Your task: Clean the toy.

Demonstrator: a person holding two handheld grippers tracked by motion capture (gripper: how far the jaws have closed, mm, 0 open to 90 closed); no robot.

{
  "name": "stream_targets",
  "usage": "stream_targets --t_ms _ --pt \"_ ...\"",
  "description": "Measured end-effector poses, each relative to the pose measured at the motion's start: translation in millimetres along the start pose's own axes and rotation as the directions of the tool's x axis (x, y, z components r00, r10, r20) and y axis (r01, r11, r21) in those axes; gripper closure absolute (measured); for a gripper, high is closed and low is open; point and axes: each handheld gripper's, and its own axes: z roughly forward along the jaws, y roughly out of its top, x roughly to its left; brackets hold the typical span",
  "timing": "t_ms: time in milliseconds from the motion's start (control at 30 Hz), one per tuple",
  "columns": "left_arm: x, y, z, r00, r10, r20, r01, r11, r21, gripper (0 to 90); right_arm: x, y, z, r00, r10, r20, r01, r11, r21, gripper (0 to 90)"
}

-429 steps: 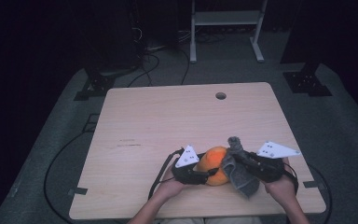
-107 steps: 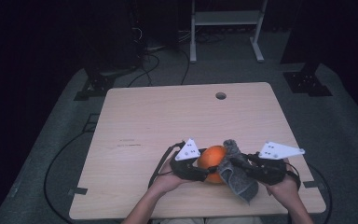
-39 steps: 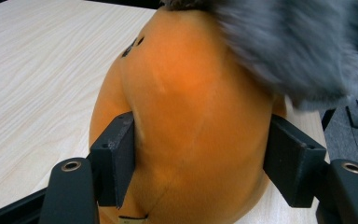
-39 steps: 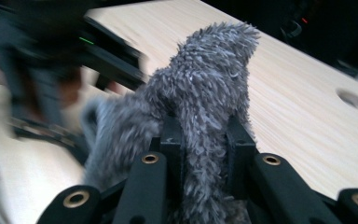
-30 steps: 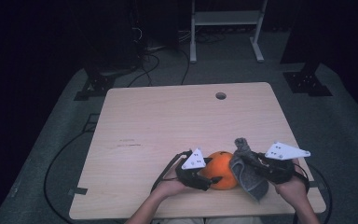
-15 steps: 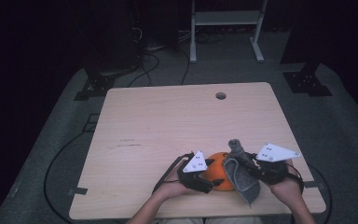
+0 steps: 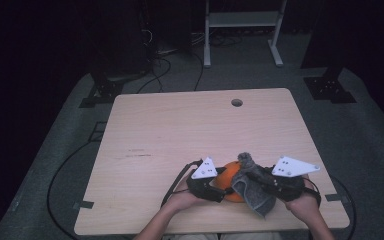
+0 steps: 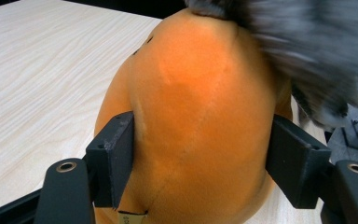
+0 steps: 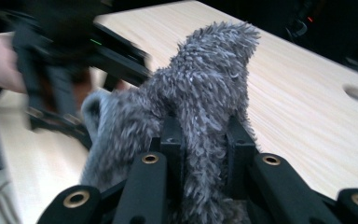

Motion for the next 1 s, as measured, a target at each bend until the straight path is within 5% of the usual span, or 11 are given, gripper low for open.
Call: stream_targets --t_ms 167,400,533,667,767,833,1000 --pt "3.6 0.4 0.8 0.999 -0.044 -0.011 0.044 0.9989 -0.012 30.5 -21.2 -15.2 -7.0 0.9948 0.075 0.069 -0.077 0.997 0.017 73.3" --pt "10.7 -2.8 -1.0 0.9911 -0.132 -0.017 0.132 0.9907 -0.035 30.6 2.5 2.7 -3.2 0.9999 -0.009 0.013 0.01 1.0 -0.021 73.0" --pt "10.8 -2.5 -1.0 0.9904 -0.137 -0.019 0.136 0.9901 -0.036 30.6 -9.8 -9.0 0.6 0.9985 0.021 0.05 -0.021 1.0 0.003 72.9" --pt "10.2 -2.3 -0.9 0.9911 -0.131 -0.026 0.13 0.9909 -0.037 30.6 -31.5 -26.7 -2.0 0.9863 0.1 0.131 -0.109 0.992 0.063 72.9" --pt "8.7 -1.8 0.3 0.9921 -0.122 -0.028 0.121 0.992 -0.034 30.6 -29.1 -20.4 -7.3 0.9879 0.121 0.097 -0.123 0.992 0.016 72.7" --pt "7.7 -1.9 0.6 0.9932 -0.114 -0.026 0.113 0.9931 -0.031 30.5 -20.8 -9.5 -9.2 0.993 0.114 0.033 -0.112 0.993 -0.04 72.4" --pt "4.9 -0.3 -1.3 0.999 -0.043 0.008 0.043 0.9988 -0.022 18.8 -16.1 -12.5 -0.9 0.9959 0.09 0.011 -0.09 0.996 -0.007 72.6"
